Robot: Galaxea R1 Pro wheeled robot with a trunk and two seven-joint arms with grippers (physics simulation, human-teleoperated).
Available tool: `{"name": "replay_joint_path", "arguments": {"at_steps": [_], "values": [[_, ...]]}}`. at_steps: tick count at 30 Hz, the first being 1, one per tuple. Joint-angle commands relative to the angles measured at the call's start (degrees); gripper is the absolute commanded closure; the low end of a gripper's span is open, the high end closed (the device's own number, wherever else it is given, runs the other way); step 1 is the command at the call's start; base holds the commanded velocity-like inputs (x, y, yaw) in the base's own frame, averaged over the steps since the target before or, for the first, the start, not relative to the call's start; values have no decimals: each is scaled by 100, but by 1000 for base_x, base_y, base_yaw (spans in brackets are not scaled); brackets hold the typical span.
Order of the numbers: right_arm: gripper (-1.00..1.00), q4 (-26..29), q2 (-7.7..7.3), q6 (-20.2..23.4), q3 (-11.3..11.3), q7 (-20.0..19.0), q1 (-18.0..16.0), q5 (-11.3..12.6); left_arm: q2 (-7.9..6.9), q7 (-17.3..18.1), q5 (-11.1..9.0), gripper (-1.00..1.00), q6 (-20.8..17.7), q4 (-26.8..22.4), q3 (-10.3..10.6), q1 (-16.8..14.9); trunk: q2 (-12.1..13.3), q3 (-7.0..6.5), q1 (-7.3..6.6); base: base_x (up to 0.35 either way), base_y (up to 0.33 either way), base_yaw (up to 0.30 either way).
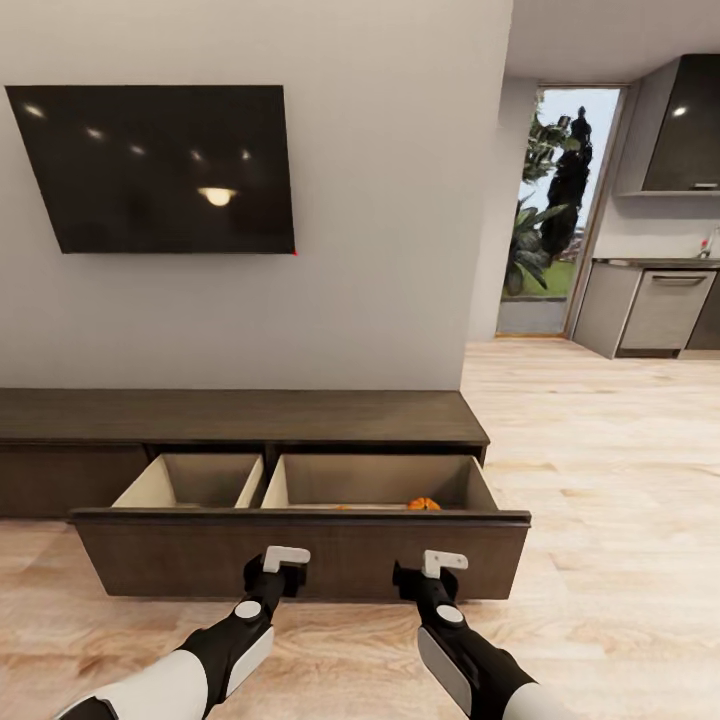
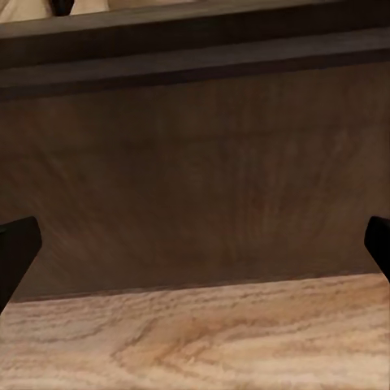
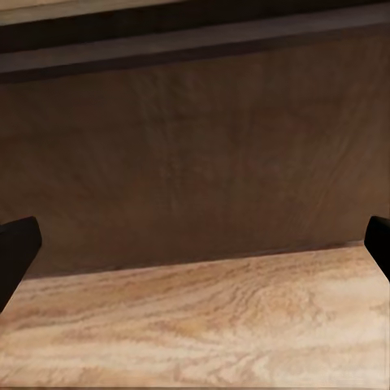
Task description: Place each of the two pumpkins and all three candles from the living room inside a cabinet in the living room (use any cabinet), then make sure every cabinet is closed, and position the cauldron so it is next to a table in the living room.
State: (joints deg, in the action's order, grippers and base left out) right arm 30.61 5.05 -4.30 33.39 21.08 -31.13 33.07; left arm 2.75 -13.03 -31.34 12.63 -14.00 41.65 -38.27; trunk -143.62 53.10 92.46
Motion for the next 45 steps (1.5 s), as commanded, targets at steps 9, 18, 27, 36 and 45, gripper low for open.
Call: {"name": "replay_joint_path", "arguments": {"at_steps": [9, 18, 27, 36, 45], "values": [[-100, -19, -3, -43, 53, 30, -7, 55, 6, -33, -15, -100, 20, 2, 53, -5, -7, 72, 6, 3, 0, 0], [-100, -20, -4, -44, 53, 28, -7, 54, 6, -33, 0, -100, 23, 2, 54, -5, -19, 272, 30, 0, 0, 0], [-100, -20, -4, -45, 55, 28, -7, 58, 6, -33, 13, -100, 21, 2, 54, -5, -31, 471, 53, 0, 0, 0], [-100, -20, 2, -43, 57, 28, -7, 60, 6, -29, 7, -100, 24, 1, 54, -5, -31, 471, 53, 0, 0, 0], [-100, -11, 28, -40, 205, 28, -7, 59, 6, -24, 32, -100, 20, 2, 54, -5, -31, 471, 53, 97, 23, 0]]}}
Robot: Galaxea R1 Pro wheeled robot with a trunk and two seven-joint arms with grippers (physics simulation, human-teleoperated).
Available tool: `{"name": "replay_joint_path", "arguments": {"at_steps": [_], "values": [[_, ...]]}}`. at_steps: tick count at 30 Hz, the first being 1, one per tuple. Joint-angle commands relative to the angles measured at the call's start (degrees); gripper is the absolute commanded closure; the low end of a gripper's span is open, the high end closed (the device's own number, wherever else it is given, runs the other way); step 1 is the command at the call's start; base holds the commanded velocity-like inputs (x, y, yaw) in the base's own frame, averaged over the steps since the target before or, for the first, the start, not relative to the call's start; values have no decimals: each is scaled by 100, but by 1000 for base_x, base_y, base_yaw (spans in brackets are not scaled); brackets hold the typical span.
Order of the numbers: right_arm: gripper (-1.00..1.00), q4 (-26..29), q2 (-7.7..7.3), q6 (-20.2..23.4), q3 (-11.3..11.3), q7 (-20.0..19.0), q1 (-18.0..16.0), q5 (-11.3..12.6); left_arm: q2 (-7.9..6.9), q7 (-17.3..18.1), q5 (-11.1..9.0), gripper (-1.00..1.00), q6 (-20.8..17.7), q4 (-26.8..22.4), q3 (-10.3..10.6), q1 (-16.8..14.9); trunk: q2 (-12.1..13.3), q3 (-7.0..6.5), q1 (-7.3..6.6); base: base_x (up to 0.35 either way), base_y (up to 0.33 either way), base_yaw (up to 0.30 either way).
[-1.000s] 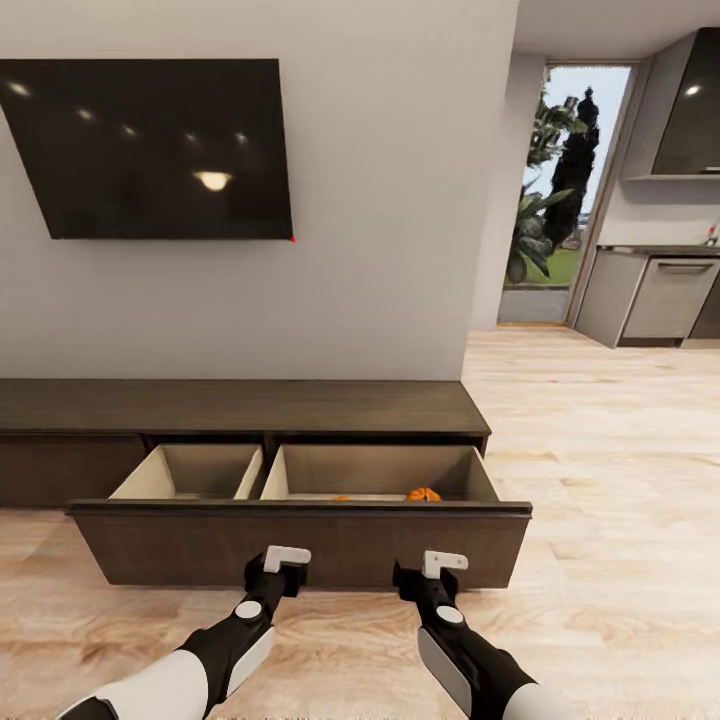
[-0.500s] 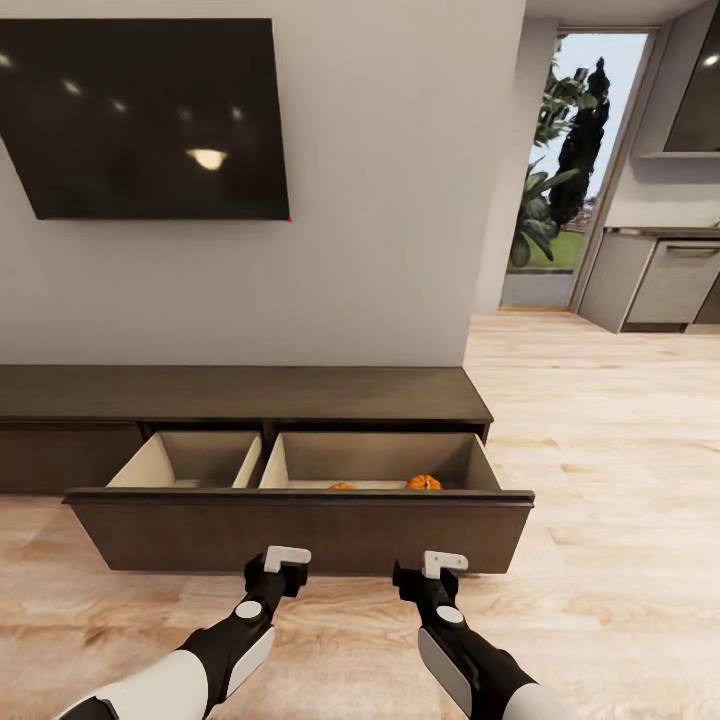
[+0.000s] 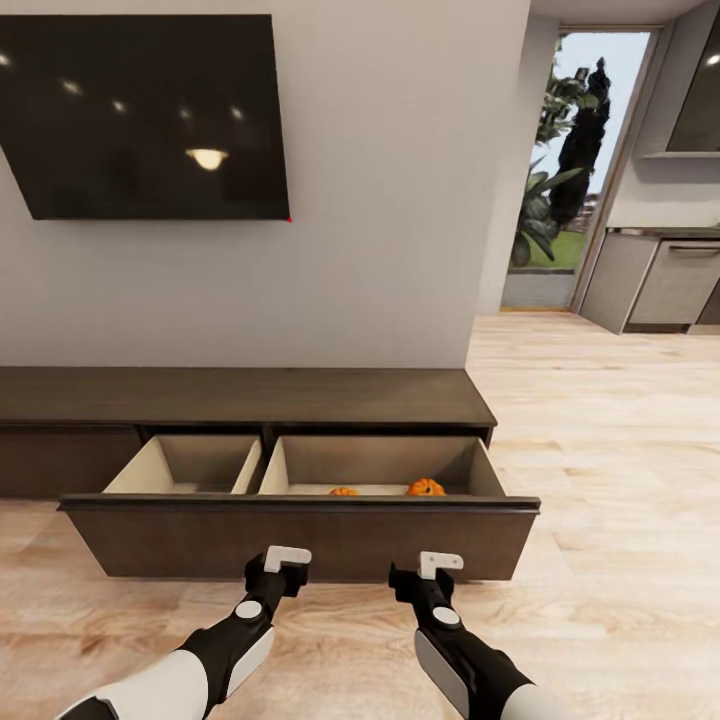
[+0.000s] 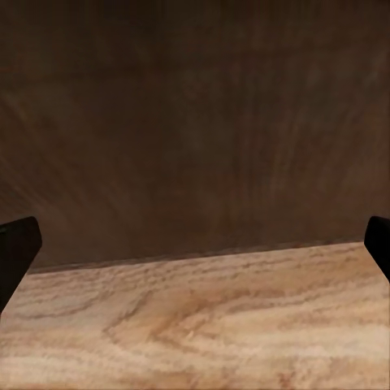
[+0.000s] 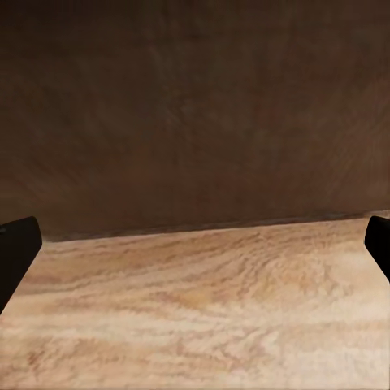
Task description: Place each of the two pumpkins and all three candles from the living room inside a cabinet in the living room (use any cabinet), then make sure every cabinet is closed, and position the cauldron so it is next to a table in the living room.
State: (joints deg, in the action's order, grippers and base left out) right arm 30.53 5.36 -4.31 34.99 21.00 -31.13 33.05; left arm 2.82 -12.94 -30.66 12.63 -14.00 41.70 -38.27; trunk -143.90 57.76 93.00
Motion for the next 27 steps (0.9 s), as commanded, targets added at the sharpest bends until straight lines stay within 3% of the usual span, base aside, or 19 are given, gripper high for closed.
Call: {"name": "replay_joint_path", "arguments": {"at_steps": [1, 22, 27], "values": [[-100, -3, -4, -37, 49, 36, -7, 61, -1, -33, -37, -100, 20, 3, 49, -5, -2, 5, -1, 24, 4, 0], [-100, -3, -23, -43, 60, 36, -7, 62, -1, -33, -44, -100, 20, 3, 49, -5, -2, 5, -1, 107, 1, 0], [-100, -3, -25, -43, 60, 36, -7, 62, 1, -33, -45, -100, 20, 3, 49, -5, -9, 116, 12, 3, 0, 0]]}}
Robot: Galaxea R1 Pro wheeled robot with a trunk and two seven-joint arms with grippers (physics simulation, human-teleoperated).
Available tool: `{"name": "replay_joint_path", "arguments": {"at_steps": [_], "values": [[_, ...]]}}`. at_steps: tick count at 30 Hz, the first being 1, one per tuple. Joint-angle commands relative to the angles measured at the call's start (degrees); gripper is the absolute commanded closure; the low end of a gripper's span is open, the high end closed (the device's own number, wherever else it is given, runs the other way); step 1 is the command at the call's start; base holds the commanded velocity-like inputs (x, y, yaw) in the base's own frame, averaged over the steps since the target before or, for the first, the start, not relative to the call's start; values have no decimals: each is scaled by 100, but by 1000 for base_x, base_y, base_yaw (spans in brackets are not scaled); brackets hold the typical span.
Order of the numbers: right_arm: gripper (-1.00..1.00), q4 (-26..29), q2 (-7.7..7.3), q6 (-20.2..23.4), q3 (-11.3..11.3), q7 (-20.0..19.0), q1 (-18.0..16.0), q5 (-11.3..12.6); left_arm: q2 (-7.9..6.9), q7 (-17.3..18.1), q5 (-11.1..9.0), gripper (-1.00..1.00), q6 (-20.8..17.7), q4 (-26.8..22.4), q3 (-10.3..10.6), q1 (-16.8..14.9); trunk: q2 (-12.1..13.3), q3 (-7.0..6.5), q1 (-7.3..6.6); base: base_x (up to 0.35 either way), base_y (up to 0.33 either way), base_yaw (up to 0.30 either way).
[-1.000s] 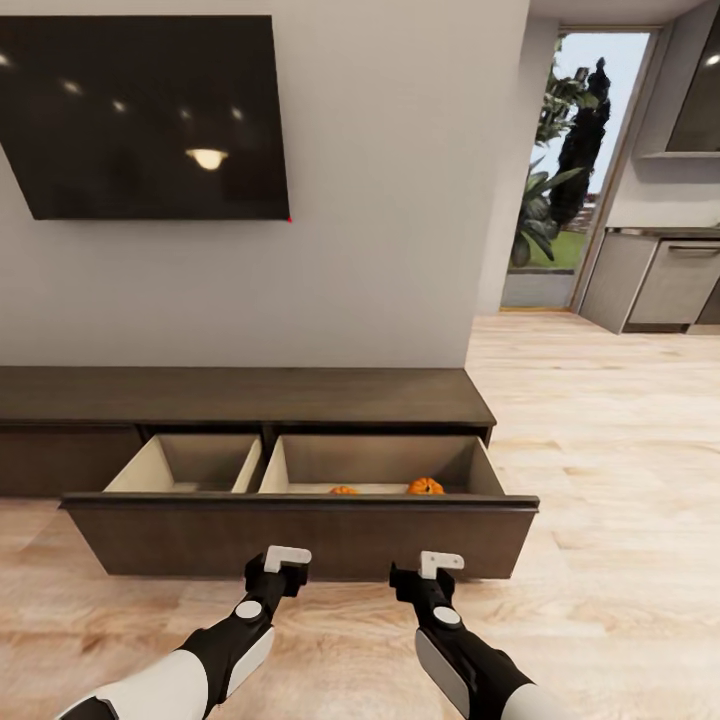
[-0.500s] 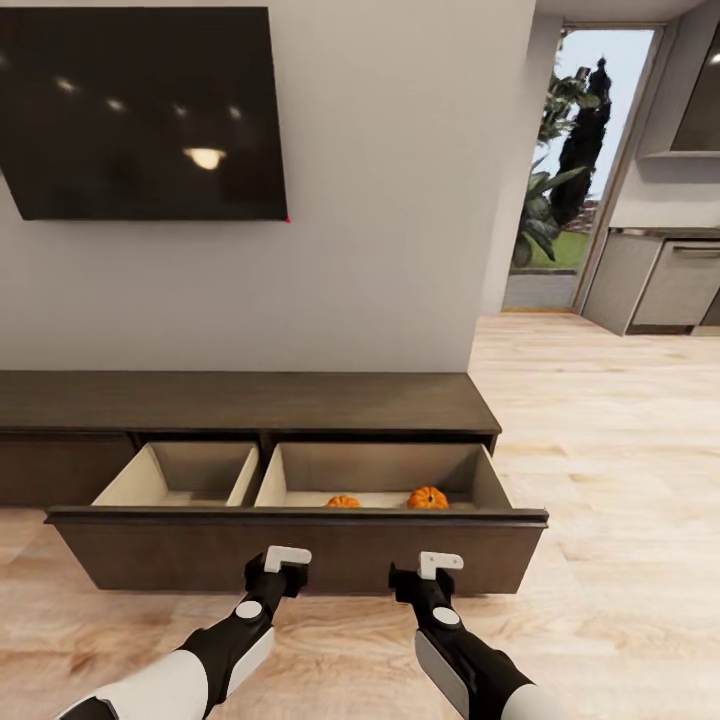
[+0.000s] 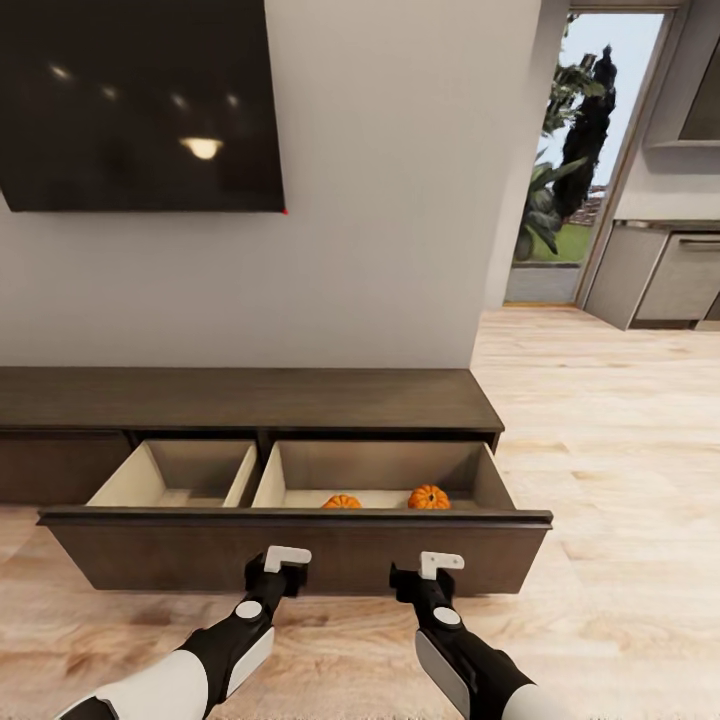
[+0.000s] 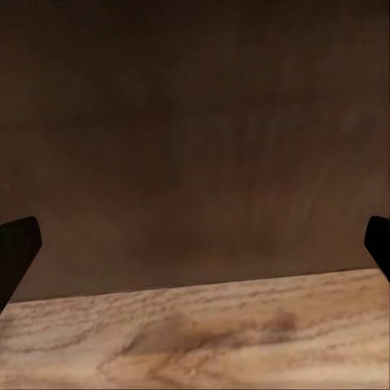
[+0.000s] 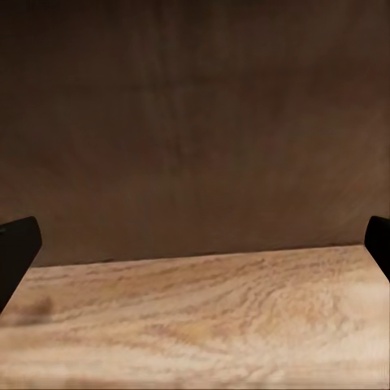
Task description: Place each of the two pumpkins and all three candles from the living room inside a cabinet in the living room (use any cabinet), then make sure every cabinet is closed, and position the cauldron so it is next to a table in the living room.
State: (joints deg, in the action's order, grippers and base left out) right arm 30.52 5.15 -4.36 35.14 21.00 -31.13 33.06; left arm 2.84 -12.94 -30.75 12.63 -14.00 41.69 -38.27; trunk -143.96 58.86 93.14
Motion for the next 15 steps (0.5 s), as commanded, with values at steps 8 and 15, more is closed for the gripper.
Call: {"name": "replay_joint_path", "arguments": {"at_steps": [8, 15], "values": [[-100, -2, 3, -39, 45, 36, -7, 64, -2, -33, -35, -100, 20, 2, 49, -5, -9, 117, 11, 0, 0, 0], [-100, -2, -2, -39, 45, 36, -7, 60, 0, -33, -26, -100, 17, 2, 49, -5, -9, 117, 11, 16, 0, 0]]}}
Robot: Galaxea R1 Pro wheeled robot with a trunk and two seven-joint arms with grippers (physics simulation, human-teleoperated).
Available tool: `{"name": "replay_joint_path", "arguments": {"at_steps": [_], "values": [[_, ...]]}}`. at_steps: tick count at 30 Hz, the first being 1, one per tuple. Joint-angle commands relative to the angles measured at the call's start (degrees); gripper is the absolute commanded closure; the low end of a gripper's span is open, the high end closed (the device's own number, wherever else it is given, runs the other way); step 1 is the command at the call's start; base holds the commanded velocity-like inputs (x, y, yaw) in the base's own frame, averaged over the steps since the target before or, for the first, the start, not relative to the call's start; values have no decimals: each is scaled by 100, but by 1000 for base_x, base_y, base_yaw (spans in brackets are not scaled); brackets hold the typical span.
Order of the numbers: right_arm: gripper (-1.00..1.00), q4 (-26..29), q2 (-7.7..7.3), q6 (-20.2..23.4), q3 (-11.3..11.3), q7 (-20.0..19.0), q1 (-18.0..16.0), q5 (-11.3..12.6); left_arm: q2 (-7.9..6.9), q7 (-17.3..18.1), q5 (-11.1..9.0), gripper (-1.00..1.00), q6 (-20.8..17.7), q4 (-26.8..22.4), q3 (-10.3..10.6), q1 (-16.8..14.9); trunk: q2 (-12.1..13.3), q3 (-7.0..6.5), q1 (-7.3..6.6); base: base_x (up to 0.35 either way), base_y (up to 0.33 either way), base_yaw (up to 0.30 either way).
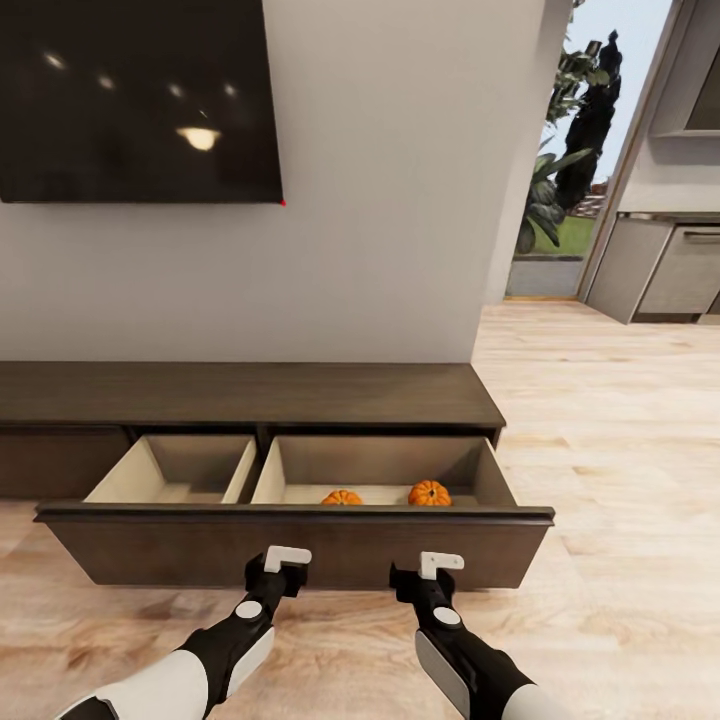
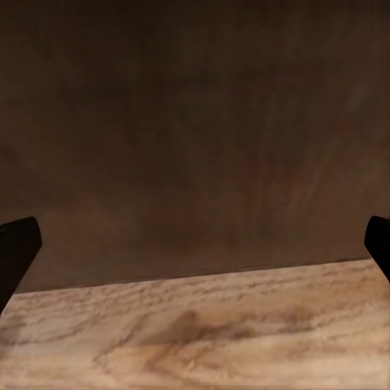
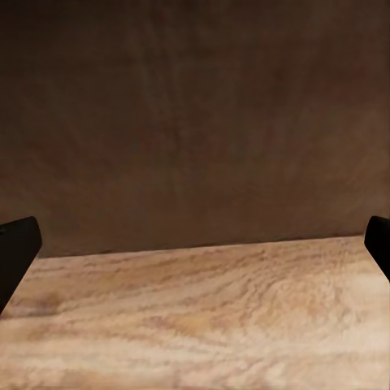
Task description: Place each of the two pumpkins and all three candles from the living room inside a cabinet in the living room (use any cabinet), then make sure every cabinet is closed, and position the cauldron so it is next to a table in the living room.
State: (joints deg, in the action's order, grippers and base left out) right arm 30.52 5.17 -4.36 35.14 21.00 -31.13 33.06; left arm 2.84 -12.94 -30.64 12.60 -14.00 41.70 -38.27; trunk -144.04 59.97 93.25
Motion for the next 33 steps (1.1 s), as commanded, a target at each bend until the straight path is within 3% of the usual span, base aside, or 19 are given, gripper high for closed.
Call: {"name": "replay_joint_path", "arguments": {"at_steps": [1, 33], "values": [[-100, -2, -5, -39, 45, 36, -7, 61, -1, -33, -34, -100, 19, 3, 49, -5, -2, 5, 0, 135, 0, 0], [-100, -11, -8, -39, 36, 36, -7, 78, 6, -31, -21, -100, 21, 3, 53, 4, -2, 5, 0, 95, 0, 0]]}}
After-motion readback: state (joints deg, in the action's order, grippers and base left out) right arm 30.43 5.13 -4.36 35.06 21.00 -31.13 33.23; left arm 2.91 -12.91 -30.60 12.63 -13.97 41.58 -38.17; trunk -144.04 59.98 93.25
